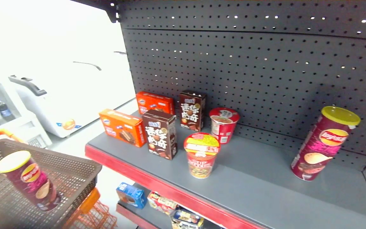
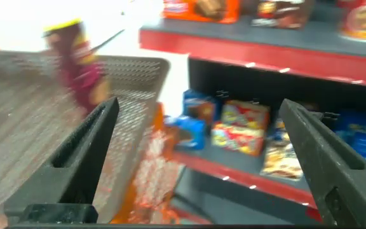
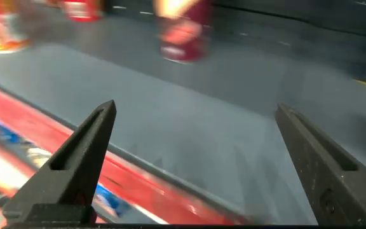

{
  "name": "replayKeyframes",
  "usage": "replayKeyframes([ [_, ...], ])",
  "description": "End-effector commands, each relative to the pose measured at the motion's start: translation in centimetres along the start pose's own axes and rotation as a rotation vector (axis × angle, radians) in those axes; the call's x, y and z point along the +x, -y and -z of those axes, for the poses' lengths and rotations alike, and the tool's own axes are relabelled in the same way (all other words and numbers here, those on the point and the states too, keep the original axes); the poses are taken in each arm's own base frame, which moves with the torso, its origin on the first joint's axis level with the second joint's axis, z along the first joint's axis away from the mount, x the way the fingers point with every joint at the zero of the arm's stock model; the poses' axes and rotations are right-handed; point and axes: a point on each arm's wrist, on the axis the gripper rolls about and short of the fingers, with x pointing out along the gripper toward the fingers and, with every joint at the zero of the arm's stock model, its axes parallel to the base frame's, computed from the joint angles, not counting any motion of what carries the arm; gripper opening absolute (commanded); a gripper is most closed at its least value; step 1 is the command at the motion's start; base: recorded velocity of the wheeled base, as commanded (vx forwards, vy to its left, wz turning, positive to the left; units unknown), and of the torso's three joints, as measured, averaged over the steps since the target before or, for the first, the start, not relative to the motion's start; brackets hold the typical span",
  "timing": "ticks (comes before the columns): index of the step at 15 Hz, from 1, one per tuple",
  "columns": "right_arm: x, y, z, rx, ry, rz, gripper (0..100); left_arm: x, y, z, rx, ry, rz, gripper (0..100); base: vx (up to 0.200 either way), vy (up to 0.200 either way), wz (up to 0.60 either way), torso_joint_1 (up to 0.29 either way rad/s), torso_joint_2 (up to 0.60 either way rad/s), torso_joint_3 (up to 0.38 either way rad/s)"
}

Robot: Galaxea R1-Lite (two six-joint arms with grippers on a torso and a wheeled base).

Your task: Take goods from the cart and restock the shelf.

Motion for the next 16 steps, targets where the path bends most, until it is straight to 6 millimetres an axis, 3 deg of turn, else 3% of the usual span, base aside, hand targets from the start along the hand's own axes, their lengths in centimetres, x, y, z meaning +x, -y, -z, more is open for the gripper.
replayKeyframes([
  [1,0.0,0.0,0.0,0.0,-0.001,0.0,100,0.0,0.0,0.0,-0.001,-0.001,0.0,100,0.0,0.0,0.6,0.002,0.01,-0.002],
  [5,0.0,0.0,0.0,0.001,-0.001,-0.002,100,0.0,0.0,0.0,-0.002,-0.002,-0.002,100,0.0,0.0,0.6,0.007,0.0,0.002],
  [15,0.0,0.0,0.0,0.001,-0.002,-0.002,100,0.0,0.0,0.0,0.01,-0.001,0.003,100,0.0,0.0,0.0,0.0,0.0,0.0],
  [16,0.0,0.0,0.0,0.001,-0.001,-0.002,100,-0.4,0.0,-1.6,0.021,0.075,-0.006,100,0.0,0.0,0.0,0.0,0.0,0.0],
])
